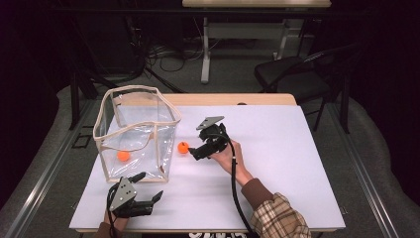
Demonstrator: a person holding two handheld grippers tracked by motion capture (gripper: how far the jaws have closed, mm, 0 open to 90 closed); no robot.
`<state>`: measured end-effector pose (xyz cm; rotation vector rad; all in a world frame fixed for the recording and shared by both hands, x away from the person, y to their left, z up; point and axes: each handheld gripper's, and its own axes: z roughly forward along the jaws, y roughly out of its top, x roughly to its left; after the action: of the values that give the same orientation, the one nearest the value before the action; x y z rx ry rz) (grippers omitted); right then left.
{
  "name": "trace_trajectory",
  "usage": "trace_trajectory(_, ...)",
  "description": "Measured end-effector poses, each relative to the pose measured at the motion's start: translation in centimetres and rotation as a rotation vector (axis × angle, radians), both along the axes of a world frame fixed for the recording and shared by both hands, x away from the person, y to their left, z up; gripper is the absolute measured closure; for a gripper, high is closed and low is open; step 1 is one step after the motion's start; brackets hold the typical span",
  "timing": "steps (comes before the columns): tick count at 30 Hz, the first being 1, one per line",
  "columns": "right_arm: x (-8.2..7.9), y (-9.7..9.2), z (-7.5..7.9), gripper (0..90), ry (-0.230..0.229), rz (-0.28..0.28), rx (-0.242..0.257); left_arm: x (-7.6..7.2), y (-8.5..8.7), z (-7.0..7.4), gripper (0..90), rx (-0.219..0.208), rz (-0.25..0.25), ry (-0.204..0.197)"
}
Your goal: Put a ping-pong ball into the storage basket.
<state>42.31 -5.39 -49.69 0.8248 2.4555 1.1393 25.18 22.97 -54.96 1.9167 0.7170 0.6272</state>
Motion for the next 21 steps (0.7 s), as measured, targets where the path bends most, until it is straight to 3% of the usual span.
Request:
trace_trajectory(13,0.9,1.3,-1.2,0.0,0.029,0.018,-0.023,0.0,-0.1,0.0,15.8,0.004,0.000,0.000)
trace_trajectory(21,1.1,2.0,-1.5,0.0,0.021,0.030,-0.041,0.0,0.0,0.0,15.8,0.000,0.002,-0.001)
